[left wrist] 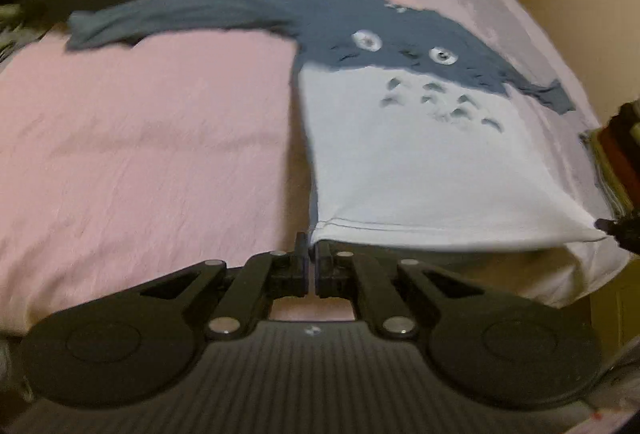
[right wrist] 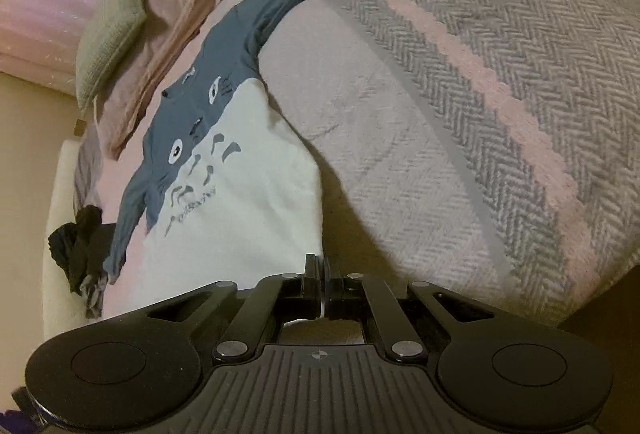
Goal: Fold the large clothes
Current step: 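Smooth the shirt body flat with both grippers, then release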
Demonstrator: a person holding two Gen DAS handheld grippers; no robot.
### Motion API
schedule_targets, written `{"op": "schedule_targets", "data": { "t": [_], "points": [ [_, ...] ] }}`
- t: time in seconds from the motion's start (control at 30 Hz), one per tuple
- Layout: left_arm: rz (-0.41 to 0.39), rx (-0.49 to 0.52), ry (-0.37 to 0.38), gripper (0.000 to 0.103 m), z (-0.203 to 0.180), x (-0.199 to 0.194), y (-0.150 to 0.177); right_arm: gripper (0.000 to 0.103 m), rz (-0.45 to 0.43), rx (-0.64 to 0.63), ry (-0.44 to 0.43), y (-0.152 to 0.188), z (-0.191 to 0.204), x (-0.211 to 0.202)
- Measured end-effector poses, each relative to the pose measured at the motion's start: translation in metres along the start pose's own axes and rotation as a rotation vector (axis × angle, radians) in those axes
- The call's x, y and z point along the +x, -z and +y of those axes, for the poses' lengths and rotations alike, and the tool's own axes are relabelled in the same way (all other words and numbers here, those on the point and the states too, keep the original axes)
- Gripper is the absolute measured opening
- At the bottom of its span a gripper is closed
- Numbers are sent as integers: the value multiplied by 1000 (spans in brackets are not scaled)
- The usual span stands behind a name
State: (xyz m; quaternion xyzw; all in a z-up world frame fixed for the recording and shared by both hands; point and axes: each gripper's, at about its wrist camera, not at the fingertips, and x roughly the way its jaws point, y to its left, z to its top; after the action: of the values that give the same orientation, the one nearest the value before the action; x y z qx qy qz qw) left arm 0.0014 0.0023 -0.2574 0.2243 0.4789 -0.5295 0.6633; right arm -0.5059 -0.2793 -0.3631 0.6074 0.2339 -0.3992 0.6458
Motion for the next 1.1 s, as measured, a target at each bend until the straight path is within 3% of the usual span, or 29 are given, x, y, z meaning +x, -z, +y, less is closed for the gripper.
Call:
{"op": "schedule_targets", "data": {
  "t": [0.13,0.27,0.37,0.4,0.43,0.5,0.6,0.67,0.7,0.8,0.87,0.9,1.0,1.1],
  "points": [
    [118,126,-91,1,-19,39,29,0,83,-21,113,10,-11,36],
    [194,214,-186,1,-24,90,51,0,133,-32,131,16,-16,63],
    [260,264,-266,0,-28,98,56,0,203,-140,204,15,-3,65],
    [277,290,-282,1,-29,95,58,8,212,-200,257,14,4,62],
    [285,295,-285,2,-27,85,60,29,201,-267,316,13,13,57],
    [257,243,-277,4,-25,61,57,50,108,-399,372,12,35,42],
    [106,133,-223,6,-28,28,28,50,13,-492,274,7,62,39],
    [22,95,-187,9,-40,36,9,50,6,-485,188,5,68,59],
    [18,89,-161,10,-46,53,-3,50,19,-478,162,7,65,72],
    [104,106,-90,13,-70,104,-9,49,150,-355,275,6,47,108],
    [220,134,-77,15,-74,129,-6,49,160,-260,279,-5,41,95],
    [239,141,-79,15,-75,129,-6,49,155,-233,309,-14,41,84],
    [214,122,-79,15,-69,119,-36,49,19,-253,368,-60,58,44],
    [86,101,-80,15,-64,121,-94,49,-158,-314,416,-134,82,31]
  ]
}}
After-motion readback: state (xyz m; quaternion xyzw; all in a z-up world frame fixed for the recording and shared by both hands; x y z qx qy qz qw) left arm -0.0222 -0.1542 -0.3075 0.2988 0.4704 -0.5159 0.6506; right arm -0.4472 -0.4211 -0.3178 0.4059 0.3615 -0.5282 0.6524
